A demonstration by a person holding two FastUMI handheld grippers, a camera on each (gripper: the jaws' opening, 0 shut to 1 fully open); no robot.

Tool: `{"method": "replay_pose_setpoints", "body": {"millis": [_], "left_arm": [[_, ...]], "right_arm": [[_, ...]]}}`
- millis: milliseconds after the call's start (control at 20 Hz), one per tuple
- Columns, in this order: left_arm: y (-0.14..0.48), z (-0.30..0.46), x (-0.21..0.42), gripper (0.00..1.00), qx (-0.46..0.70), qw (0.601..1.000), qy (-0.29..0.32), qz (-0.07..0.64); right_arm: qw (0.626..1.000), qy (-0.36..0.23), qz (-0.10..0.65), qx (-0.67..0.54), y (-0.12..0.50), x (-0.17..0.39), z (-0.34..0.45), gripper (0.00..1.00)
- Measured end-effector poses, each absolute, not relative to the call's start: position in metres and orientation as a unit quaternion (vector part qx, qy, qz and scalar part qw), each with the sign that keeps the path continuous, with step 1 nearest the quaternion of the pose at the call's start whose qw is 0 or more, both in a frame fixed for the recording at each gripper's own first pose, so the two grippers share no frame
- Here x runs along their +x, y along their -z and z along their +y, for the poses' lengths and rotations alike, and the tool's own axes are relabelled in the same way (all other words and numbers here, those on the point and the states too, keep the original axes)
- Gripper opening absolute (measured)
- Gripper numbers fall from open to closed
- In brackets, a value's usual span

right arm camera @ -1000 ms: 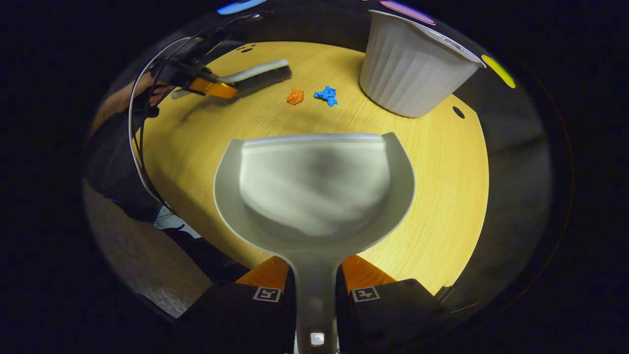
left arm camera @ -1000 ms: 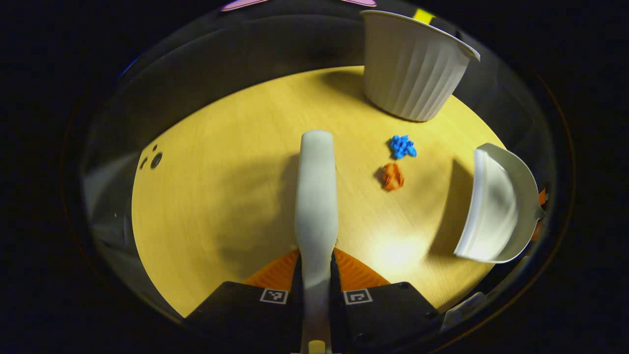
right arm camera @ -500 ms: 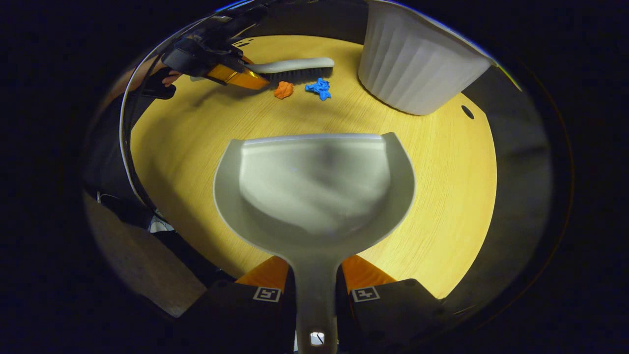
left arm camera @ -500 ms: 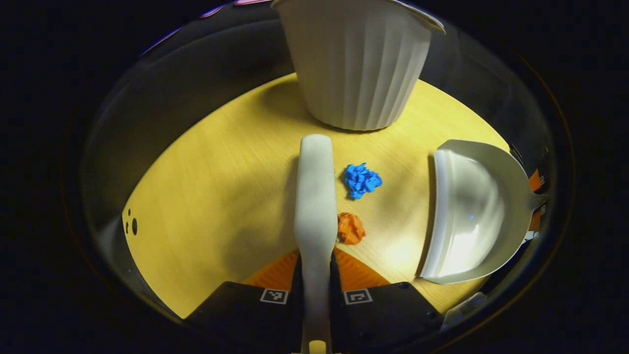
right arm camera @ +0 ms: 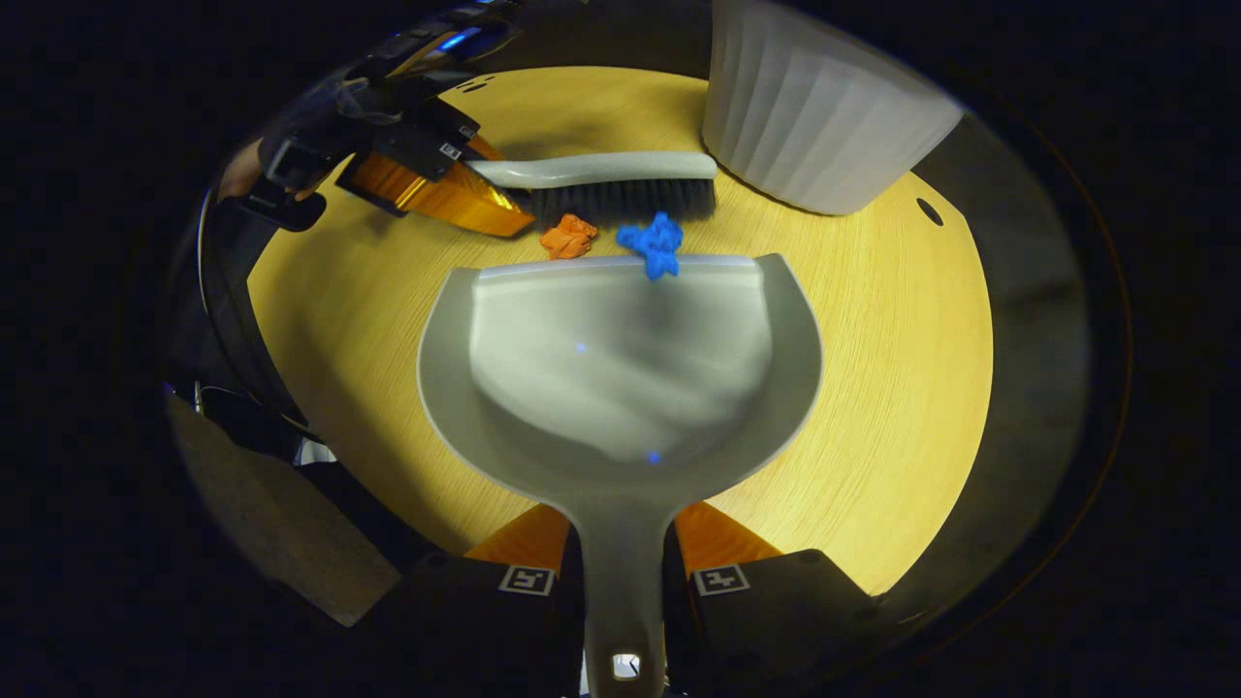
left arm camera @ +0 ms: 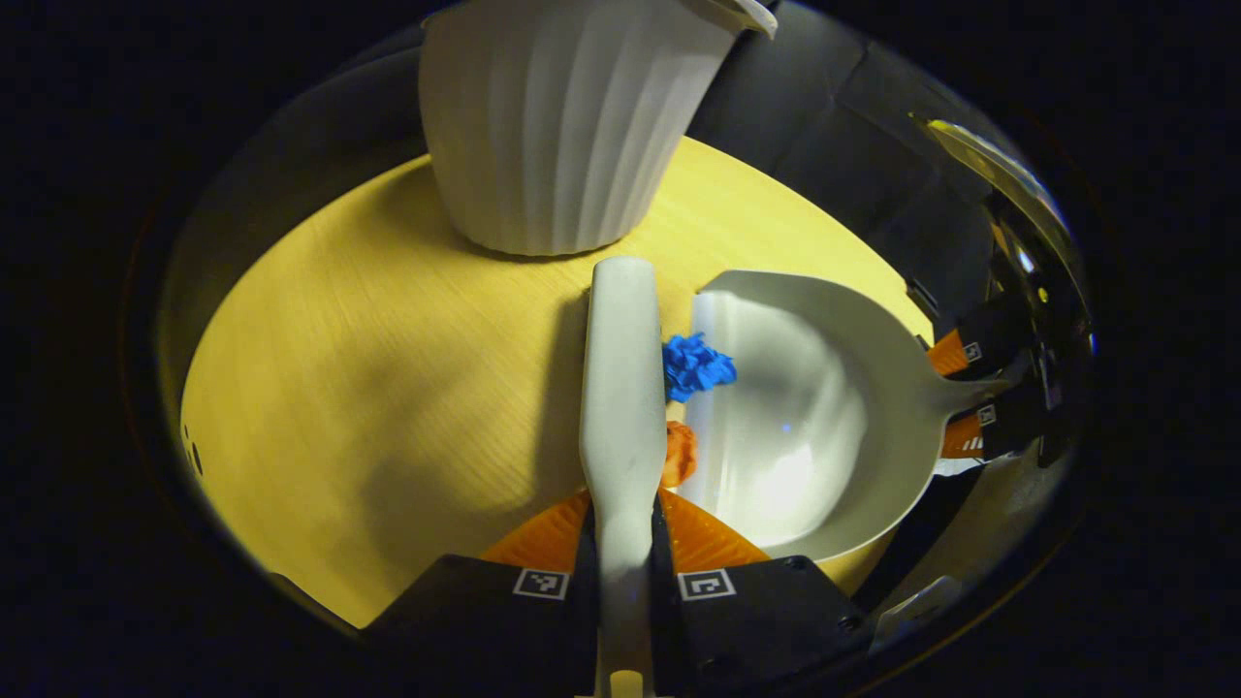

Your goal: Pick up the small broom and dustpan from the desktop, sweep the trash into the dustpan with the broom, and then empty the trash into the garbage bin.

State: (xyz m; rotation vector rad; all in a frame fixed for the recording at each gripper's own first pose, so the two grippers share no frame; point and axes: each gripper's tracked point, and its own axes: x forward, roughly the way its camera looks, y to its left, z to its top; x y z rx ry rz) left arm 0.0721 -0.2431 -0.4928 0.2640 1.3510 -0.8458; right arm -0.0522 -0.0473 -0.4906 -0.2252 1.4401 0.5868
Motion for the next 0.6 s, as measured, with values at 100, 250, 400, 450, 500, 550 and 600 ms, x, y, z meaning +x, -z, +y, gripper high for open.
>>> {"method": "replay_pose_setpoints", "body": {"millis": [100, 250, 400, 450, 500, 550, 600], "left_arm": [[0.488, -0.249, 0.063, 0.27, 0.106, 0.683, 0.397, 0.604], [0.469, -0.266, 0.047, 0.26, 0.041, 0.672, 0.41, 0.616], [0.461, -0.265, 0.037, 0.27, 0.039, 0.672, 0.413, 0.613], [0.458, -0.266, 0.038, 0.27, 0.041, 0.677, 0.413, 0.608], [0.456, -0.264, 0.041, 0.27, 0.045, 0.685, 0.41, 0.601], [0.453, -0.261, 0.046, 0.26, 0.051, 0.697, 0.401, 0.592], [0.448, -0.257, 0.048, 0.26, 0.056, 0.709, 0.389, 0.585]], "right_arm": [[0.709, -0.263, 0.646, -0.104, 0.498, -0.056, -0.047, 0.37], [0.721, -0.251, 0.64, -0.088, 0.503, -0.064, -0.043, 0.37], [0.739, -0.24, 0.625, -0.071, 0.506, -0.067, -0.036, 0.37], [0.745, -0.235, 0.621, -0.064, 0.507, -0.066, -0.033, 0.37], [0.753, -0.23, 0.614, -0.055, 0.507, -0.065, -0.029, 0.37], [0.762, -0.224, 0.606, -0.046, 0.506, -0.063, -0.026, 0.37], [0.765, -0.217, 0.605, -0.041, 0.505, -0.064, -0.025, 0.37]]}}
